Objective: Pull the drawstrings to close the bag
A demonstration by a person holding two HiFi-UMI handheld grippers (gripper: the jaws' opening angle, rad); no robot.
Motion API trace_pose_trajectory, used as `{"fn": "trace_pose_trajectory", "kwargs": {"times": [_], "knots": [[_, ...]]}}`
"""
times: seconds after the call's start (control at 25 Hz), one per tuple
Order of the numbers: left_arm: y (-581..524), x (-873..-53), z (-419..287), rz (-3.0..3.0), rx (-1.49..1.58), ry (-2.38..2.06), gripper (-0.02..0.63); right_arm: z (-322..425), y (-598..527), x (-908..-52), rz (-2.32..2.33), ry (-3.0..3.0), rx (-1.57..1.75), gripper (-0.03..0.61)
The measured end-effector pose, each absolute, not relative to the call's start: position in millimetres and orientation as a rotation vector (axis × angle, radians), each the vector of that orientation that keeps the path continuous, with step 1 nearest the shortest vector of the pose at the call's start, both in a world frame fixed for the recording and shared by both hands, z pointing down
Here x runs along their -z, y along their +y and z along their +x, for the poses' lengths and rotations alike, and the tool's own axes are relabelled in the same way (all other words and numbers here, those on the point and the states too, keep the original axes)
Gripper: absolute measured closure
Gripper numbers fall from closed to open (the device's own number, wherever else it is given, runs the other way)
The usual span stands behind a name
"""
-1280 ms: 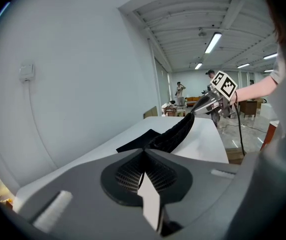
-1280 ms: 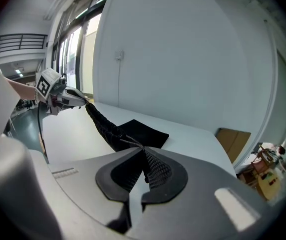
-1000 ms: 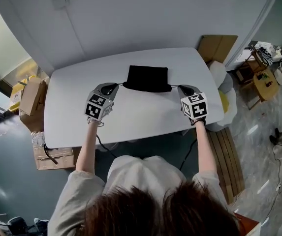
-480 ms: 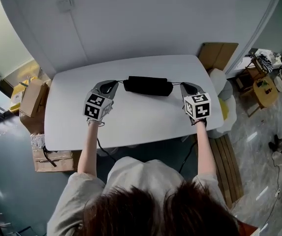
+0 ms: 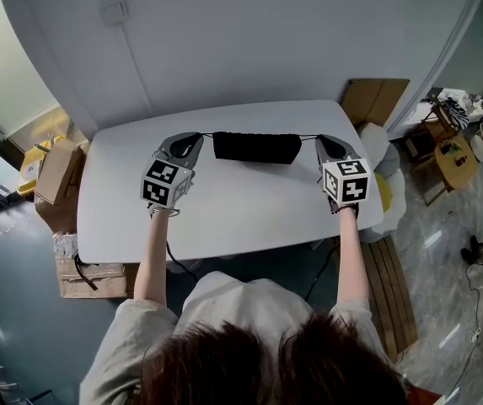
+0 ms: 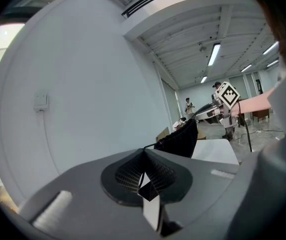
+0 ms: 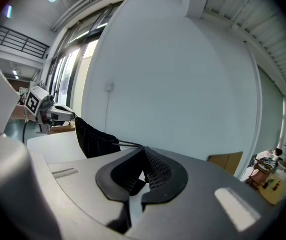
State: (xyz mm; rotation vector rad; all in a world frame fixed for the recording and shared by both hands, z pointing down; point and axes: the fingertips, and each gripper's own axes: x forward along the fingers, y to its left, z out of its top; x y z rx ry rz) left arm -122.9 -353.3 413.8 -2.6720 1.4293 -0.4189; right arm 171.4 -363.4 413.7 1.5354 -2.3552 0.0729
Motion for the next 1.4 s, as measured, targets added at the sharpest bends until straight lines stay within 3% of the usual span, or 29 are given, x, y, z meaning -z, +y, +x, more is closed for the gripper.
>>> {"fn": "trace_pose_trajectory", "kwargs": {"times": [1.4], "knots": [[-369, -319, -128, -2.526, 0.185, 1.423, 0.612, 167, -385, -313, 1.611, -2.535, 0.118, 0.566]]}}
